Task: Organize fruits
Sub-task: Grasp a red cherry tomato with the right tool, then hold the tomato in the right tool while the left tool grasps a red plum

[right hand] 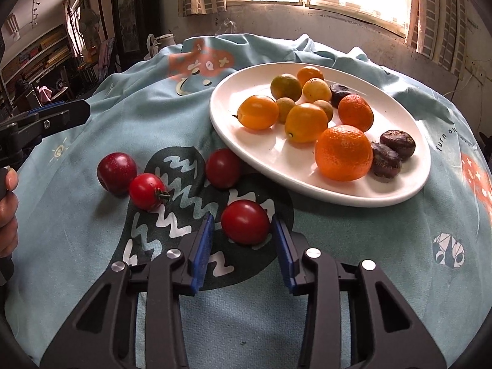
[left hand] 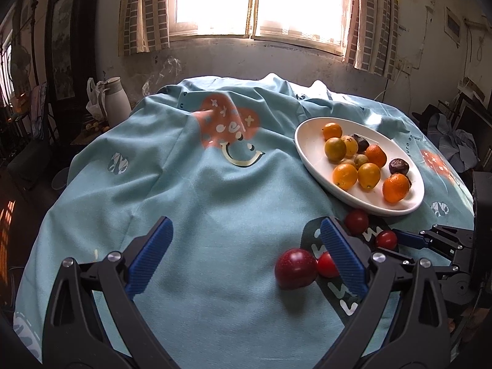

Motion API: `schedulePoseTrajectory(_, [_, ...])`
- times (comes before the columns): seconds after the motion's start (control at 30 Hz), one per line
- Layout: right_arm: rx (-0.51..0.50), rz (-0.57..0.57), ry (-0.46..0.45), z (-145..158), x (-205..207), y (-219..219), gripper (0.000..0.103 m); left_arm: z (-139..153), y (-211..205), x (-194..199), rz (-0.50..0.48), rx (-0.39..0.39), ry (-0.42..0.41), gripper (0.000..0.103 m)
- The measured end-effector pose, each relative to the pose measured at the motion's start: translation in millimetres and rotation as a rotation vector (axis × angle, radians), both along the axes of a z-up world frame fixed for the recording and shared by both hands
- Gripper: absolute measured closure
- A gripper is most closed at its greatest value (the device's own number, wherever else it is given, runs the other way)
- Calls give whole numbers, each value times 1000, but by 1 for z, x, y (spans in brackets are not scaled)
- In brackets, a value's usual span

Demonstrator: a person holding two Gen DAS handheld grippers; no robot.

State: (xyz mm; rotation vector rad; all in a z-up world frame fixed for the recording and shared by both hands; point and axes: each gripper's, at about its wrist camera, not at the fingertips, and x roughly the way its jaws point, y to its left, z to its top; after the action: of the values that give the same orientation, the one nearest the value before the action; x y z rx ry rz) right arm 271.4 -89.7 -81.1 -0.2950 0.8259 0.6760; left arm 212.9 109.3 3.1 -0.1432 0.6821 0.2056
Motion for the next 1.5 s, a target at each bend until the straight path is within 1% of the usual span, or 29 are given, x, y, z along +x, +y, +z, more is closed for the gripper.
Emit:
schedulePoseTrajectory(0.07, [-4, -9, -2, 0, 0, 0, 73, 0, -1, 0, -1, 8, -4, 5])
schedulePoseTrajectory(0.13, [13, -26, -21, 3, -2, -5, 74, -2, -1, 0, -2, 15, -7, 5])
schedulePoseTrajectory(0.2, [76, -57, -30, 12, -6, -15, 74, -5, -1, 2, -16, 18, 3, 5])
schedulePoseTrajectory(0.3, [173, -100, -9, 25, -10, -30, 74, -13, -9, 6, -100, 7, 43, 5])
schedulePoseTrajectory(0.33, [188, -105, -13, 29, -13, -32, 74, -16, -13, 7, -116, 20, 50, 6])
schedulePoseTrajectory(0.4, [199, -98, -22, 33, -19, -34, 74, -20, -24, 6, -145, 72, 52, 7])
schedulePoseTrajectory(0.43, [204, -94, -23, 34, -22, -34, 74, -22, -29, 6, -161, 98, 56, 9])
schedulePoseTrajectory(0.5, [207, -81, -21, 35, -26, -33, 74, -26, -37, 5, -192, 125, 65, 14])
schedulePoseTrajectory(0.57, [198, -71, -26, 35, -29, -31, 74, -30, -40, 7, -212, 132, 83, 23])
schedulePoseTrajectory(0.6, [191, -69, -29, 35, -29, -30, 74, -33, -40, 8, -214, 131, 97, 26])
schedulePoseTrajectory(0.67, [185, -70, -28, 34, -30, -29, 74, -38, -37, 11, -217, 112, 123, 39])
schedulePoseTrajectory(0.73, [187, -75, -24, 34, -30, -30, 74, -41, -34, 13, -229, 76, 132, 41])
schedulePoseTrajectory(0.83, [187, -76, -25, 34, -30, -30, 74, -43, -35, 12, -237, 70, 137, 41])
schedulePoseTrajectory(0.9, [186, -73, -20, 34, -30, -30, 74, -47, -37, 15, -261, 51, 160, 41])
schedulePoseTrajectory(1.0, [184, -74, -18, 33, -30, -30, 74, -48, -39, 15, -262, 57, 156, 42])
schedulePoseTrajectory(1.07, [182, -73, -18, 33, -30, -31, 74, -50, -36, 16, -257, 37, 160, 46])
schedulePoseTrajectory(1.13, [179, -73, -19, 32, -31, -30, 74, -51, -32, 18, -270, -11, 171, 60])
schedulePoseTrajectory(1.17, [178, -72, -18, 32, -31, -30, 74, -51, -30, 19, -277, -39, 174, 63])
schedulePoseTrajectory(1.23, [177, -74, -20, 32, -31, -31, 74, -51, -30, 19, -277, -49, 176, 63])
schedulePoseTrajectory(1.3, [176, -73, -18, 32, -31, -30, 74, -52, -32, 20, -276, -41, 178, 63])
schedulePoseTrajectory(1.37, [174, -71, -12, 30, -30, -29, 74, -54, -35, 20, -269, -20, 186, 63])
schedulePoseTrajectory(1.43, [168, -65, -11, 29, -31, -28, 74, -61, -36, 23, -246, 14, 218, 63])
schedulePoseTrajectory(1.5, [168, -64, -15, 29, -31, -28, 74, -60, -36, 24, -247, 17, 210, 63])
